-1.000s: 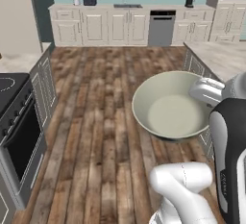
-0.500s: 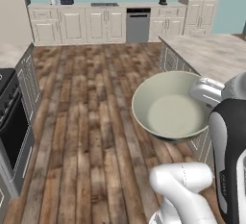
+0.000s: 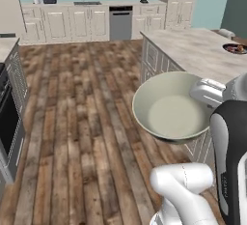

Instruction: Take the smaller bowl and place it next to the appetizer plate on the dining counter , and place the larger bowl next to the plate with cooked food.

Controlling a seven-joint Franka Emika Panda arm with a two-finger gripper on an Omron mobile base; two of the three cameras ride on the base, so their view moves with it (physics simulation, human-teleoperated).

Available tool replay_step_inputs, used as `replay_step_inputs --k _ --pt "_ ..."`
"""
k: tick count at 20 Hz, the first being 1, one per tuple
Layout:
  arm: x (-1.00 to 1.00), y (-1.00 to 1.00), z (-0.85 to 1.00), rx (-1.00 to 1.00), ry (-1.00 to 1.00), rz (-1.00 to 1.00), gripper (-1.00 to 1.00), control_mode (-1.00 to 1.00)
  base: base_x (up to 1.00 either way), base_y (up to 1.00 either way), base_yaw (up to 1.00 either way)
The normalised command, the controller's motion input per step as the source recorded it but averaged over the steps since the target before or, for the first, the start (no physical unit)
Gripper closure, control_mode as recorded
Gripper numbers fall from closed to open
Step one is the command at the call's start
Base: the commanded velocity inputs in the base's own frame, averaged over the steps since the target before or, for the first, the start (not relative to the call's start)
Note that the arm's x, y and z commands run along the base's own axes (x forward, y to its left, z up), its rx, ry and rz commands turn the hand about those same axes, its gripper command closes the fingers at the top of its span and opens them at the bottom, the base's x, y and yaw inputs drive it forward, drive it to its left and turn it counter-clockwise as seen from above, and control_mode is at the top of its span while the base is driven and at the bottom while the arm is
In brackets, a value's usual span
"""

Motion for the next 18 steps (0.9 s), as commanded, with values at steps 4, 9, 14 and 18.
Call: replay_step_inputs --k 4,9,14,18 --pt "0.0 0.0 0.0 0.0 0.0 0.0 1.0 1.0 -0.72 0.0 -0.19" --pt "0.0 0.0 0.0 0.0 0.0 0.0 1.0 1.0 -0.86 0.0 -0.18" --pt "0.0 0.0 0.0 0.0 0.0 0.0 1.0 1.0 -0.95 -0.02 -0.15" --pt "0.0 0.0 0.0 0.0 0.0 0.0 1.0 1.0 -0.74 -0.11 -0.13"
